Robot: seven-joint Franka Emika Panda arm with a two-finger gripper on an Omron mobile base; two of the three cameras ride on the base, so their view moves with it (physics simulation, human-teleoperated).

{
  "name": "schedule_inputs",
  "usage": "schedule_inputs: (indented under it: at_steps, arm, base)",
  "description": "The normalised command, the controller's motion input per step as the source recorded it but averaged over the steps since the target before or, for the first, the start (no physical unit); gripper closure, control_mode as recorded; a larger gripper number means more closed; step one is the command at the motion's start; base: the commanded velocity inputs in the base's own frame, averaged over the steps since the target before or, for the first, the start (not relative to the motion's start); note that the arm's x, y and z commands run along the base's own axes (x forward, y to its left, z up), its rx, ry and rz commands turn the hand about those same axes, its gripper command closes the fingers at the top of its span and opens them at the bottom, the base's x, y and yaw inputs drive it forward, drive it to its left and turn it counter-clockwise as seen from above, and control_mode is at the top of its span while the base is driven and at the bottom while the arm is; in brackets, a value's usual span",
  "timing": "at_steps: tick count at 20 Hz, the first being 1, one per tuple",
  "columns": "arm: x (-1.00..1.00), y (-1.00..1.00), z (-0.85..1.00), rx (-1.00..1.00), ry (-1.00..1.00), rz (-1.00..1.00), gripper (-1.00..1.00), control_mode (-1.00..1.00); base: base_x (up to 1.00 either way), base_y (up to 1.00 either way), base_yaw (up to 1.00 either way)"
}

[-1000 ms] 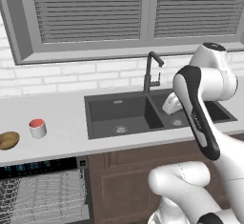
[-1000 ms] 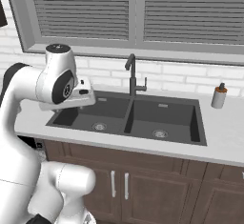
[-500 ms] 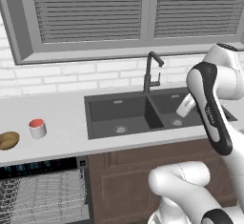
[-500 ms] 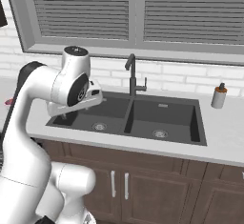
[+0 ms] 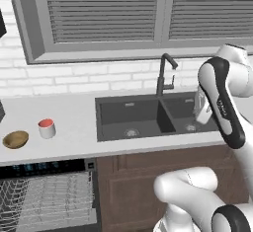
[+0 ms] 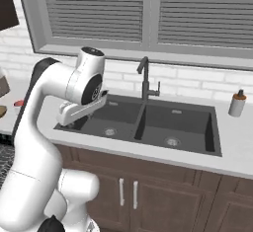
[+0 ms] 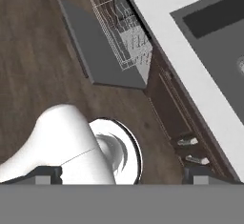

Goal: Pick up the cup and bowl from the counter, place them in the dishwasher, and close the dishwasher door.

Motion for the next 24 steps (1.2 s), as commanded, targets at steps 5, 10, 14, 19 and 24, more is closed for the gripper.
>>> schedule_inputs:
  at_steps: [5,10,14,19,24]
  arm:
    - [0.0,0.0,0.0,0.0,0.0,0.0,-1.0,1.0]
    - [0.0,0.0,0.0,0.0,0.0,0.0,-1.0,1.0]
    - [0.0,0.0,0.0,0.0,0.0,0.0,-1.0,1.0]
    - [0.0,0.0,0.0,0.0,0.0,0.0,-1.0,1.0]
    - [0.0,0.0,0.0,0.0,0.0,0.0,-1.0,1.0]
  base:
    - [0.0,-0.11,0.63]
    - [0.0,-0.14,0.66]
    - [0.01,-0.18,0.62]
    - [0.05,-0.14,0.55]
    - [0.1,-0.17,0.45]
